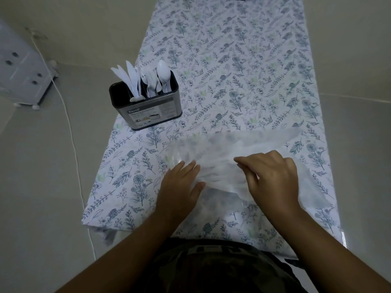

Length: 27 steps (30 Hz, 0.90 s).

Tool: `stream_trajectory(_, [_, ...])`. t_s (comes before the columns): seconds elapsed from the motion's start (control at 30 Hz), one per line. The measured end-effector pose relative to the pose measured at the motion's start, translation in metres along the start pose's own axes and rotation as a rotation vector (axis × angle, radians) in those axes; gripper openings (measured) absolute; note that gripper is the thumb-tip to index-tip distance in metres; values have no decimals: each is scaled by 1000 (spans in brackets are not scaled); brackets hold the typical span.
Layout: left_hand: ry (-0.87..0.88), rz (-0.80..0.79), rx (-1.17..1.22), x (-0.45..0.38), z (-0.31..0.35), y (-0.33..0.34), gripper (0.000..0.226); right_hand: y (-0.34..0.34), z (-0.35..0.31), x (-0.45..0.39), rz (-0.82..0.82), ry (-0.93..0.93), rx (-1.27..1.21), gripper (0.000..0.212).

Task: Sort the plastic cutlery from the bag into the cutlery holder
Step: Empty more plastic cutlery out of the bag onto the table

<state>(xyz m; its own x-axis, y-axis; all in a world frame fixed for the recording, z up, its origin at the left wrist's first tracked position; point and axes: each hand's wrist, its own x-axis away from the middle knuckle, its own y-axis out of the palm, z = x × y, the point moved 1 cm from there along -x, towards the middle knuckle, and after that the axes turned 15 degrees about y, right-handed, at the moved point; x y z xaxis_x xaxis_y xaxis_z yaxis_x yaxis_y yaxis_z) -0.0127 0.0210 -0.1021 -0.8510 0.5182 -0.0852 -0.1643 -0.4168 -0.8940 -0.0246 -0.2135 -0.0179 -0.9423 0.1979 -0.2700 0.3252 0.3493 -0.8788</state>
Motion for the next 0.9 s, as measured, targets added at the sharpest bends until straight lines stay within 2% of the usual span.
stream_trajectory(0.3, [43,63,99,7,8,-2,50,1,3,0,-11,-11,-10,14])
stream_trajectory(0.4, [28,151,173,9,9,-5,45,4,8,0,-23,29,-18,13])
stream_trajectory(0.47, [-158,283,311,9,13,-14,47,5,11,-2,-24,65,-25,12])
stream_trajectory(0.57, [-644,443,696,4,17,-33,55,7,14,-4,-46,131,-55,15])
stream_trajectory(0.67, [-1008,503,1094,-2,4,-39,43,9,12,-4,-78,196,-41,17])
stream_trajectory(0.77, [-1148,485,1482,-8,3,-45,37,9,-1,-3,-124,241,17,18])
stream_trajectory(0.83, [-1123,432,1580,-13,12,-54,30,4,-19,-1,-173,243,-23,21])
stream_trajectory(0.9, [-1045,396,1606,-16,20,-59,29,2,-44,4,-342,231,-33,44])
